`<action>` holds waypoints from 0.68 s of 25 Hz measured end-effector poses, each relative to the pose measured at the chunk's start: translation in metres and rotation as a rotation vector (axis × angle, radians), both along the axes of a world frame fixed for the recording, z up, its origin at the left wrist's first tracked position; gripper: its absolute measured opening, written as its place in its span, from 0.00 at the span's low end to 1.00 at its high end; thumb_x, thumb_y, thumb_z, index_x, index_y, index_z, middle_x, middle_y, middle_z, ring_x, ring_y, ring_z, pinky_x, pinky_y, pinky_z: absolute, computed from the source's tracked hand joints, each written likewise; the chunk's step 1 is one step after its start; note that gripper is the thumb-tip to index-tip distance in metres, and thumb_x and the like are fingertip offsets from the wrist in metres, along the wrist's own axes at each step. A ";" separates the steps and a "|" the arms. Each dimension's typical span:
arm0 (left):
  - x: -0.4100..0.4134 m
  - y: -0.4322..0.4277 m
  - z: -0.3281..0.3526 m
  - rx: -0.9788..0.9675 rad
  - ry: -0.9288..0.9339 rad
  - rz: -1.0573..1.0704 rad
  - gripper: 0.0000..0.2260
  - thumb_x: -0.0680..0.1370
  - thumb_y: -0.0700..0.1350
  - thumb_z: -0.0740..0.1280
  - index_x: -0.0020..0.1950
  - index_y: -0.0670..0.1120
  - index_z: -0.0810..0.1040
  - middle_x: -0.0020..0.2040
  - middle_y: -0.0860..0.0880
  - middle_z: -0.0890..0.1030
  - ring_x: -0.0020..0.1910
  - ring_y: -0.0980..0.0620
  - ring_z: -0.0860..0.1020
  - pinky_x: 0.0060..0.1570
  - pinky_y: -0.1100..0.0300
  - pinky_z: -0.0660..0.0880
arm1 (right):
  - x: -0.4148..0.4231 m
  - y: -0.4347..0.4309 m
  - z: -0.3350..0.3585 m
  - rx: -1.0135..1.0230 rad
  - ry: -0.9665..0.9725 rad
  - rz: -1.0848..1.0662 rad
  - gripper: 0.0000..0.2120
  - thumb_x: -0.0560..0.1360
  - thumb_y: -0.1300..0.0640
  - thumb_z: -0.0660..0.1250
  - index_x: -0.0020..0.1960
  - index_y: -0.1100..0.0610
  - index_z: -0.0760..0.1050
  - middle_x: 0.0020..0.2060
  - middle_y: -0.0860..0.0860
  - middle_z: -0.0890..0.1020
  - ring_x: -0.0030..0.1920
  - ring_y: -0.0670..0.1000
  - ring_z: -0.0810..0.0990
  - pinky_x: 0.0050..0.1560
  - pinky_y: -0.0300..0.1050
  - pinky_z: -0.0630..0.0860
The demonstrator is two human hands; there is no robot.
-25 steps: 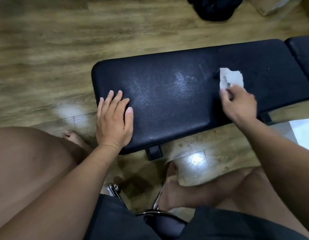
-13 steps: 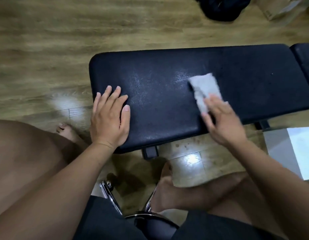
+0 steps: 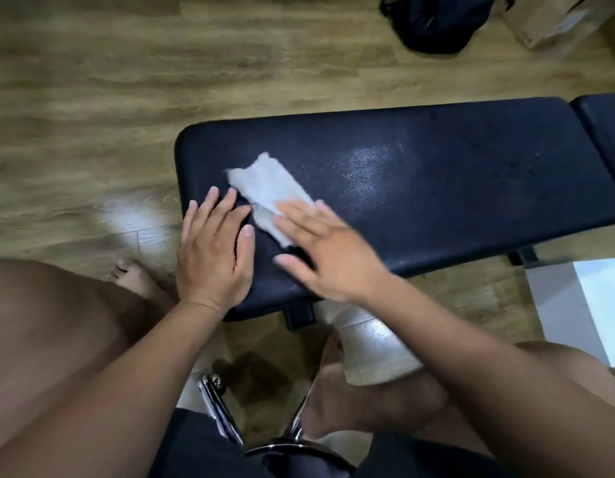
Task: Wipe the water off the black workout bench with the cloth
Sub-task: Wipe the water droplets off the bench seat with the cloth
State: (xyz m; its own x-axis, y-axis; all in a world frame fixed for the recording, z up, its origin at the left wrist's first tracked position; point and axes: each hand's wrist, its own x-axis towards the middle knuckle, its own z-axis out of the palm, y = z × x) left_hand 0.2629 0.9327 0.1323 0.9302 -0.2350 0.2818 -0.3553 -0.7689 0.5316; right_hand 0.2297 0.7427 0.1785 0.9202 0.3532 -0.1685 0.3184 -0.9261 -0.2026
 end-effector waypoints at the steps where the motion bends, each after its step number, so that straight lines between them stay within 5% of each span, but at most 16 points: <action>1: 0.000 0.000 0.001 -0.004 0.005 -0.003 0.21 0.81 0.50 0.52 0.64 0.42 0.78 0.71 0.44 0.74 0.75 0.44 0.65 0.76 0.44 0.55 | -0.003 -0.027 -0.001 -0.012 -0.024 -0.033 0.30 0.79 0.40 0.49 0.75 0.54 0.64 0.75 0.51 0.65 0.76 0.50 0.61 0.77 0.53 0.48; 4: 0.000 0.000 0.000 0.009 0.006 -0.006 0.21 0.81 0.49 0.52 0.65 0.41 0.78 0.71 0.44 0.74 0.75 0.45 0.65 0.76 0.44 0.55 | 0.024 -0.128 0.006 -0.151 -0.010 -0.454 0.28 0.81 0.42 0.48 0.77 0.54 0.59 0.77 0.55 0.61 0.76 0.55 0.60 0.77 0.55 0.47; 9: -0.001 0.001 -0.001 0.004 -0.026 -0.006 0.21 0.81 0.49 0.53 0.64 0.41 0.78 0.71 0.44 0.74 0.74 0.44 0.66 0.75 0.43 0.57 | 0.085 -0.169 0.025 -0.056 0.017 -1.023 0.28 0.79 0.37 0.50 0.64 0.58 0.72 0.62 0.63 0.76 0.63 0.66 0.72 0.65 0.54 0.68; 13: 0.001 -0.003 -0.003 0.028 -0.019 0.019 0.21 0.80 0.49 0.55 0.66 0.42 0.76 0.72 0.44 0.73 0.74 0.44 0.66 0.75 0.43 0.57 | 0.089 -0.056 0.001 0.100 -0.121 -0.718 0.26 0.78 0.38 0.51 0.66 0.54 0.71 0.64 0.59 0.75 0.64 0.61 0.73 0.61 0.50 0.69; 17: -0.005 -0.002 0.003 -0.042 0.025 0.048 0.24 0.77 0.47 0.59 0.70 0.37 0.68 0.72 0.39 0.69 0.71 0.41 0.67 0.73 0.41 0.61 | 0.050 0.078 -0.001 0.233 -0.038 -0.255 0.24 0.82 0.45 0.48 0.72 0.55 0.68 0.74 0.52 0.67 0.76 0.51 0.60 0.76 0.48 0.49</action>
